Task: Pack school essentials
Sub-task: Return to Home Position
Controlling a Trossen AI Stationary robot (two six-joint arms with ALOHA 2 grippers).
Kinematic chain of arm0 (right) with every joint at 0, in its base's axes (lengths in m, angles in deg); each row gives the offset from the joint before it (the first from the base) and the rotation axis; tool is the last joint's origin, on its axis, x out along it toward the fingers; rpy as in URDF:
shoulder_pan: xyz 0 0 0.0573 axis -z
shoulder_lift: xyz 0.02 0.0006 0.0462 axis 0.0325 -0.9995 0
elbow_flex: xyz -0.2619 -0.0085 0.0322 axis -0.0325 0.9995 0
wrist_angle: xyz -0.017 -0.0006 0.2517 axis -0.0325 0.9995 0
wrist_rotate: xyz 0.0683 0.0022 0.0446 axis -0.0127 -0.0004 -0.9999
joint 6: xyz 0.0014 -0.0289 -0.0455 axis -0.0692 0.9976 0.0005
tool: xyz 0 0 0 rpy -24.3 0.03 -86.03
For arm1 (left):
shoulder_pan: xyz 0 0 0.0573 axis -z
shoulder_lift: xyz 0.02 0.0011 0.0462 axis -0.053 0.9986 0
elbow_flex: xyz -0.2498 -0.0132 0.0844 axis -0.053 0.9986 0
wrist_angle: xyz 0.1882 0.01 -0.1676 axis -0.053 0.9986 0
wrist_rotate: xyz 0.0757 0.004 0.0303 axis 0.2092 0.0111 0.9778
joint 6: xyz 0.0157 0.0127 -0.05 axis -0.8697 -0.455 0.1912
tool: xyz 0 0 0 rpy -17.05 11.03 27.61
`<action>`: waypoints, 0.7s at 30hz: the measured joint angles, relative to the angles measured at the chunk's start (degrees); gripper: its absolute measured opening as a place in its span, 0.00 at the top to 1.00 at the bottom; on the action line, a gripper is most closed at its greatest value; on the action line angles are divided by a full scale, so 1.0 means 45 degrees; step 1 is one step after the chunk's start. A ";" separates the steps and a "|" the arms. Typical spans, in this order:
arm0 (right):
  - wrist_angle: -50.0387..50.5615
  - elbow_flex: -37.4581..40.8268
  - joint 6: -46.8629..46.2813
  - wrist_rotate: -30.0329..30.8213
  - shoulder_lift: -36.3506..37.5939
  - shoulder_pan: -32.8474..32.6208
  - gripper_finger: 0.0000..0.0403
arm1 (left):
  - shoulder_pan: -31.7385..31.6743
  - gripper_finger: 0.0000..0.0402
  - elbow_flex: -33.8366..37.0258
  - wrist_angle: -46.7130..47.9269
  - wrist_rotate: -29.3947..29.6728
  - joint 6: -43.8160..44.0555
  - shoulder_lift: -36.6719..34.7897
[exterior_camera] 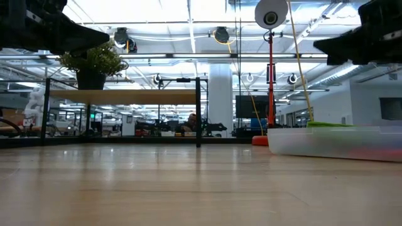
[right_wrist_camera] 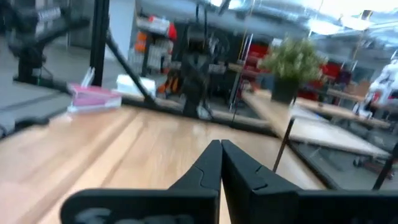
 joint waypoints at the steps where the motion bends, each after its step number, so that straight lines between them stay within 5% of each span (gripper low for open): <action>1: 0.0192 0.0000 -0.0038 -0.0253 0.0004 0.0231 1.00 | 0.0000 0.98 0.0000 0.0007 0.0000 0.0027 0.0003; 21: 0.1350 0.0016 -0.0365 -0.0798 0.0067 0.1629 1.00 | 0.0000 0.97 0.0000 0.0005 0.0000 0.0066 0.0000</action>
